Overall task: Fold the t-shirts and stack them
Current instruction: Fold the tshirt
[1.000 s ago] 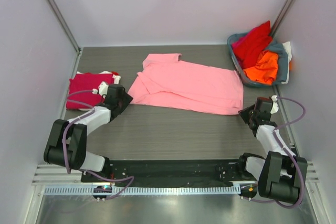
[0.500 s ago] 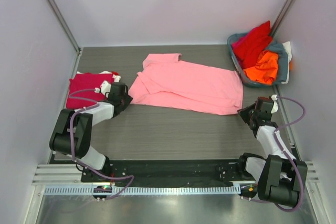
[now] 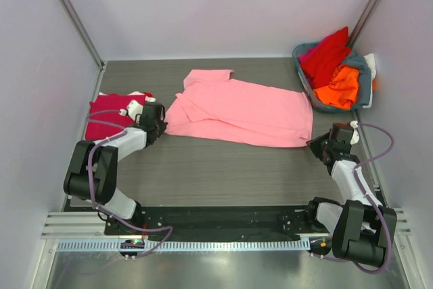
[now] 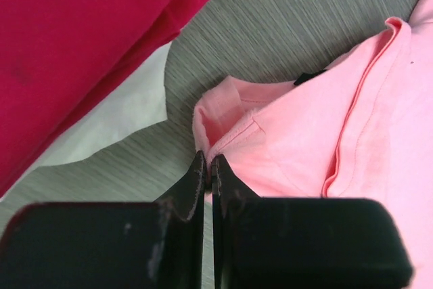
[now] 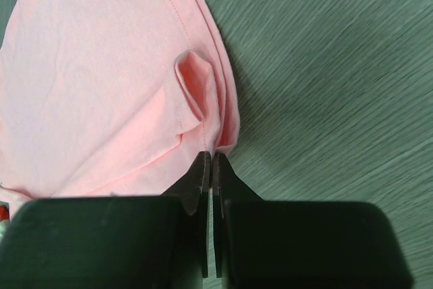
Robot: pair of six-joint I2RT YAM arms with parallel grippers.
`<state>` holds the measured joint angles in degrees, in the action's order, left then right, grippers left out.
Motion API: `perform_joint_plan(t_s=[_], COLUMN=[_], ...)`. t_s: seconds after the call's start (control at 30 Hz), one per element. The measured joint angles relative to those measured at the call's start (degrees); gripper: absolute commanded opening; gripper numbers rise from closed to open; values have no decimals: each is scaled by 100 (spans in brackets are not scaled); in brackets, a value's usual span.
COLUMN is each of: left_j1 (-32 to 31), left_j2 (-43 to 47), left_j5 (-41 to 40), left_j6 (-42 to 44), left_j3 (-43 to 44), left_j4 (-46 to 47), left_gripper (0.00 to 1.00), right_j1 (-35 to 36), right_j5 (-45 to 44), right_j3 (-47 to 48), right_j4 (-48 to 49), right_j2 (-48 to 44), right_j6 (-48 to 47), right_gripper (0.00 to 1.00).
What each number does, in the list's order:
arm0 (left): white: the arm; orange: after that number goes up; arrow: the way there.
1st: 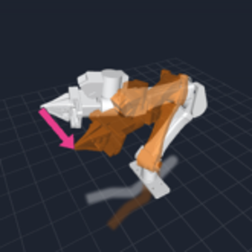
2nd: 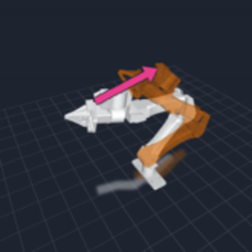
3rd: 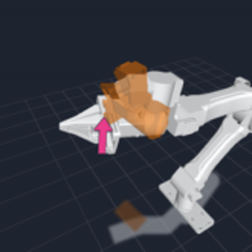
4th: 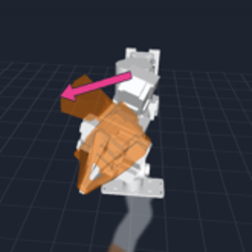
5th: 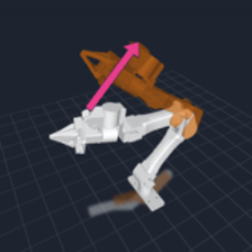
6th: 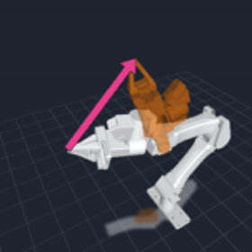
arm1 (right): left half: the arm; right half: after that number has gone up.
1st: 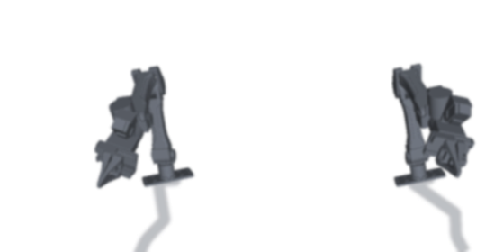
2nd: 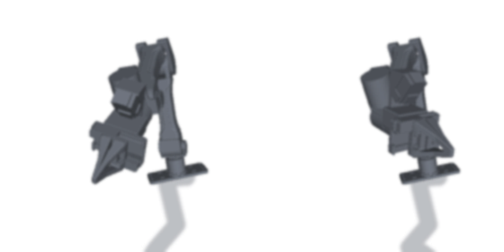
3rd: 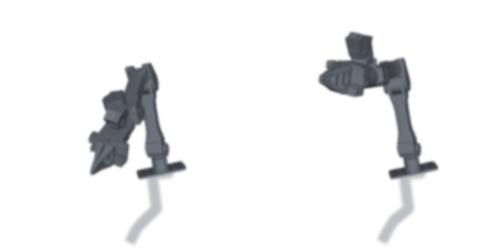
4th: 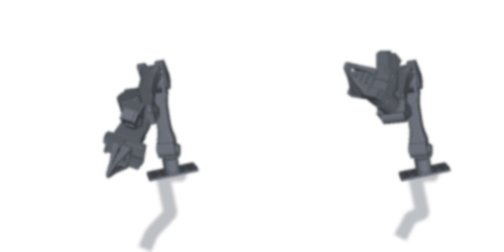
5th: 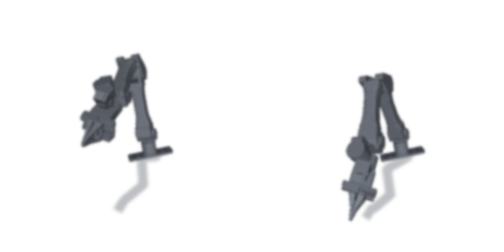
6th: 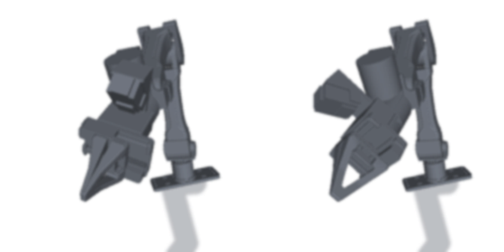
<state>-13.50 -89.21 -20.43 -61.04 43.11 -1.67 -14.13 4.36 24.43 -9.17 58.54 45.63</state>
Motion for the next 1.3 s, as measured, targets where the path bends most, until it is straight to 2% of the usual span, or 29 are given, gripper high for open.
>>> perform_joint_plan(t_s=[0.3, 0.47, 0.63, 0.77, 0.83, 0.93, 1.0, 1.13, 1.3], left_j1=[0, 0, 0, -2, -2, -2, -2, -2, 0], left_j2=[1005, 1613, 1810, 1814, 1814, 1893, 2065, 2573, 3099], left_j5=[-157, -155, -197, -317, -409, -520, -564, -601, -535], left_j6=[146, 120, 122, 177, 280, 420, 472, 494, 444], left_j3=[-26, -352, -374, 219, 876, 1683, 1895, 1644, 444], left_j4=[-682, -767, -1110, -1768, -2103, -2284, -2308, -2452, -2656], left_gripper=[0, 0, 0, 0, 0, 0, 0, 0, 0], right_j1=[0, 0, 0, 2, 2, 0, 2, 2, 0], right_j5=[-61, -55, 0, 72, 92, 92, 90, 94, 166], right_j3=[11, 11, 101, 761, 1368, 2149, 2291, 1851, 686], right_j4=[-181, -245, -337, -610, -750, -761, -658, -654, -844], right_j2=[490, 599, 595, 599, 640, 629, 525, 186, -120], right_j6=[42, 42, 52, 118, 144, 153, 155, 153, 142], right_gripper=[1, 1, 1, 1, 1, 1, 1, 1, 3])
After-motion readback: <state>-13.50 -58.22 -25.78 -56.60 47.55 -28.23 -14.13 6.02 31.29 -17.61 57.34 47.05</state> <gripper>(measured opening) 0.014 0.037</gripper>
